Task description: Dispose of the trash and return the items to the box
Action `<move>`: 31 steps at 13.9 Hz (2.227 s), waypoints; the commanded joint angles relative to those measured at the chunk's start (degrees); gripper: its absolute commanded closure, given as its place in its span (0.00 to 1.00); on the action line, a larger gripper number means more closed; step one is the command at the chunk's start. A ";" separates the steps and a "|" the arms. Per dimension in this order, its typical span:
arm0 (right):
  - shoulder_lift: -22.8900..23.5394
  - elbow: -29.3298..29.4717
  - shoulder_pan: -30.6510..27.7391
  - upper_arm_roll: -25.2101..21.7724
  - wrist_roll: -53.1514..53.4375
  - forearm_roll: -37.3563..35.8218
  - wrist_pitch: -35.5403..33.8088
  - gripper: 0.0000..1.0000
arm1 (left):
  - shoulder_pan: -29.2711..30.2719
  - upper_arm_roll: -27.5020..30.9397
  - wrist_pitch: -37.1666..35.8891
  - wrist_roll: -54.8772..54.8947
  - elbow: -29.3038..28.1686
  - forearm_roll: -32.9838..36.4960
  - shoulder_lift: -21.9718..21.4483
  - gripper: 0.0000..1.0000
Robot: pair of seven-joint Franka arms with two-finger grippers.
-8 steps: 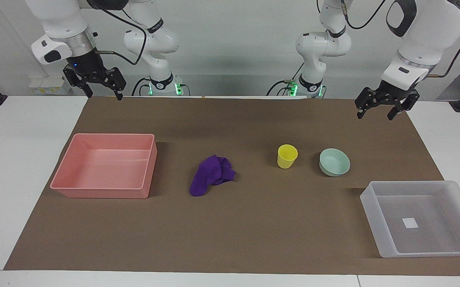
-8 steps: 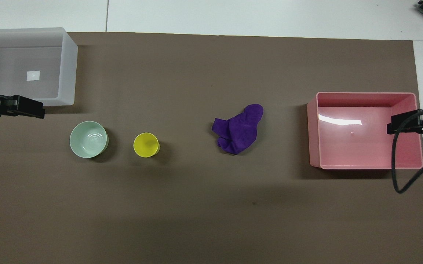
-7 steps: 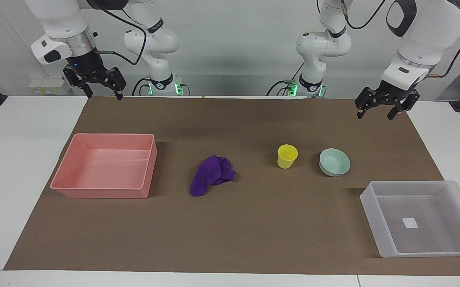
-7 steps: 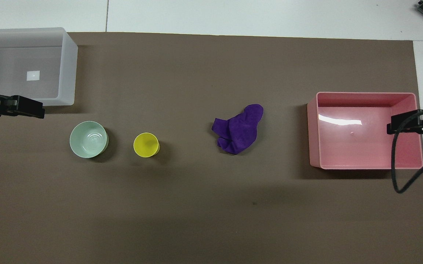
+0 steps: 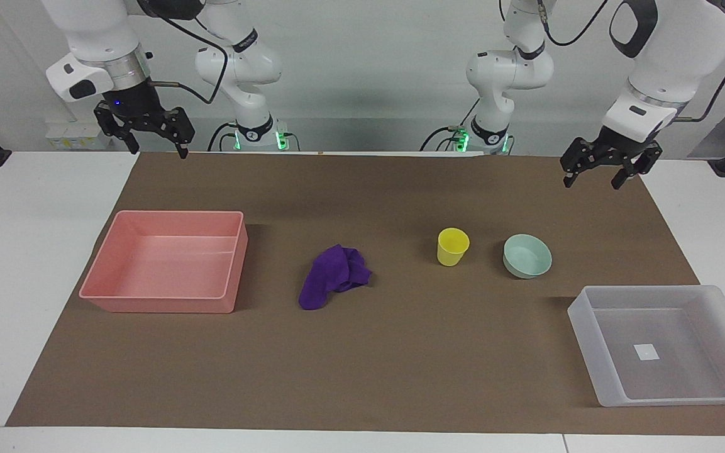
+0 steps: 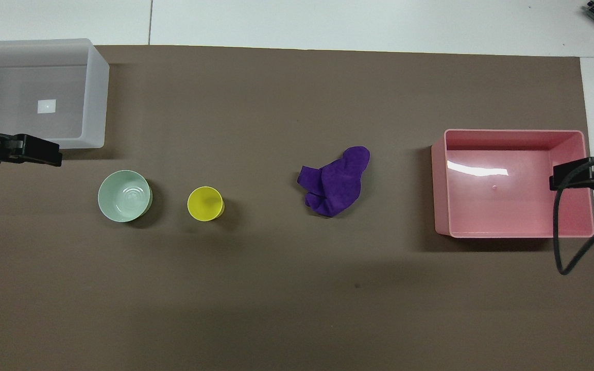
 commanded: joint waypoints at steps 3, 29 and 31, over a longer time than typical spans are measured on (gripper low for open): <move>-0.74 -2.80 -0.08 0.54 1.21 2.47 4.14 0.00 | 0.61 -0.26 2.90 -0.51 -2.75 0.48 -1.48 0.00; 28.79 -15.64 23.39 1.59 17.29 3.53 52.59 0.39 | 3.33 -0.44 50.18 0.99 -39.06 0.56 6.51 0.25; 28.44 -16.17 23.39 2.12 18.42 3.61 52.42 1.00 | 3.51 -0.35 51.34 1.16 -38.97 0.56 7.49 0.66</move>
